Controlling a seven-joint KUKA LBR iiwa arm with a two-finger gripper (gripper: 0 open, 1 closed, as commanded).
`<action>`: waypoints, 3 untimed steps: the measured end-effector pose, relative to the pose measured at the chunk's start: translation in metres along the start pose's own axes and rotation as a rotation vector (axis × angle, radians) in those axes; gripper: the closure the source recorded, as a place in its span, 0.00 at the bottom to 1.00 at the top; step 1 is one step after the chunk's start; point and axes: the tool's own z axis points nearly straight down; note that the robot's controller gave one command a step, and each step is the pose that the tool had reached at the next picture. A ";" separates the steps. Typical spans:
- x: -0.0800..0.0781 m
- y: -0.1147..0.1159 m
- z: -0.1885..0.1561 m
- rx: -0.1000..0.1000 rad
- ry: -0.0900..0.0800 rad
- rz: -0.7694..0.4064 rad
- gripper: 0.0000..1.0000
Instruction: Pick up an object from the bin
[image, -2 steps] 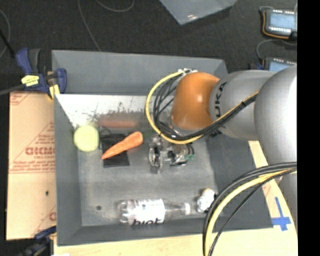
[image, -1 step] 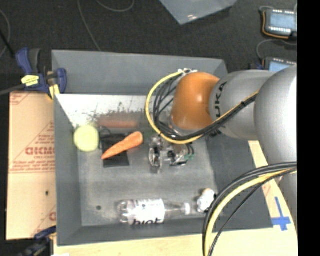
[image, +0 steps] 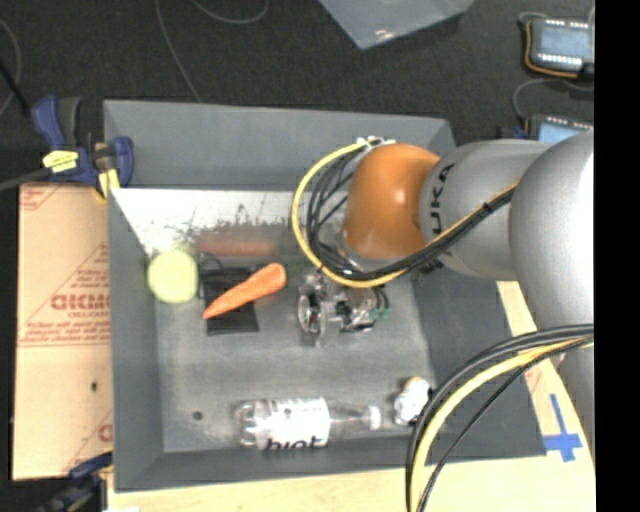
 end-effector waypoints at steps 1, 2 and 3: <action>0.000 0.000 -0.006 0.000 0.000 0.000 1.00; 0.001 0.000 -0.019 0.000 0.001 0.001 1.00; -0.001 -0.001 -0.031 0.000 -0.004 0.002 1.00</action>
Offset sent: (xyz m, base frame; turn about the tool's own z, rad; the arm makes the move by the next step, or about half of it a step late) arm -0.0001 0.0001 0.0501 0.0000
